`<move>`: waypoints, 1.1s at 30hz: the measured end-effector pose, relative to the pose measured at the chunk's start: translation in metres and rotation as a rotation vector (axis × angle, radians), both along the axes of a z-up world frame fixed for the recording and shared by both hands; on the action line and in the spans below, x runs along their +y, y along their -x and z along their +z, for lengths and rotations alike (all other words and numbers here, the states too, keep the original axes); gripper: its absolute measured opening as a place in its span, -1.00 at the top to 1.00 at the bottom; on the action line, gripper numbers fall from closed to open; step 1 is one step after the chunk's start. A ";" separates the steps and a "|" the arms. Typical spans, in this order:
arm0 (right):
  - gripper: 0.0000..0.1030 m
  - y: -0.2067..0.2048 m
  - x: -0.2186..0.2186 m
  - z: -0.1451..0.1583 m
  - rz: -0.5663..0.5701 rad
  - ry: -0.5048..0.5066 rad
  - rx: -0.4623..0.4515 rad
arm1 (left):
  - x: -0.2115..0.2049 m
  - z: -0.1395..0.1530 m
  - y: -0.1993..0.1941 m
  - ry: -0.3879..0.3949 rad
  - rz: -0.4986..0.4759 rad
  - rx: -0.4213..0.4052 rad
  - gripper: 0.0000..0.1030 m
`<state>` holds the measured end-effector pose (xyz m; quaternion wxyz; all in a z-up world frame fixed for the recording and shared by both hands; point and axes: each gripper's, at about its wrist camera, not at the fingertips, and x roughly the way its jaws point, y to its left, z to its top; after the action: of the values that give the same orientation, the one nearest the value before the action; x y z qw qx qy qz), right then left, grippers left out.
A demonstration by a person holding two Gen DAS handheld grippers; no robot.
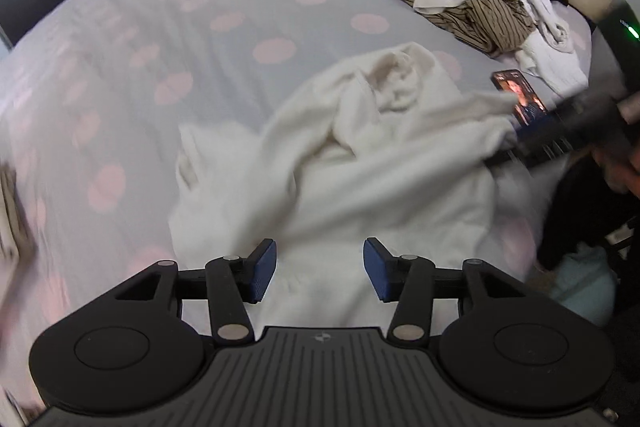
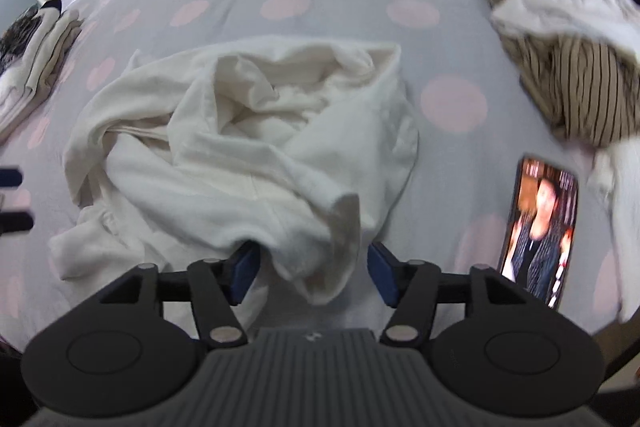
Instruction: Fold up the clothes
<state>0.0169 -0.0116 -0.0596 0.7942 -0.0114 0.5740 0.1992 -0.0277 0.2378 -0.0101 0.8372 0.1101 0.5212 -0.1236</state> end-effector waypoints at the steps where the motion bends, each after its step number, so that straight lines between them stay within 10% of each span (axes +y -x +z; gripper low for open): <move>1: -0.25 0.002 -0.002 -0.002 -0.008 -0.015 0.025 | -0.002 0.000 -0.009 -0.005 -0.009 -0.001 0.10; 14: -0.28 0.003 0.024 -0.026 0.058 -0.078 0.100 | -0.022 -0.056 -0.086 -0.056 -0.086 0.080 0.00; 19: 0.16 0.002 0.027 -0.023 0.069 -0.076 0.072 | -0.031 -0.084 -0.097 -0.092 -0.105 0.113 -0.08; 25: 0.51 0.000 0.031 -0.020 0.083 -0.074 0.039 | -0.027 -0.082 -0.097 -0.145 -0.045 0.097 0.76; 33: 0.76 0.000 0.036 -0.002 0.111 -0.077 -0.047 | -0.002 -0.025 -0.069 -0.155 0.056 0.006 0.85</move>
<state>0.0172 0.0241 -0.0617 0.7951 -0.0174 0.5456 0.2644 0.0409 0.2355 -0.0348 0.8278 0.1595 0.5345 -0.0597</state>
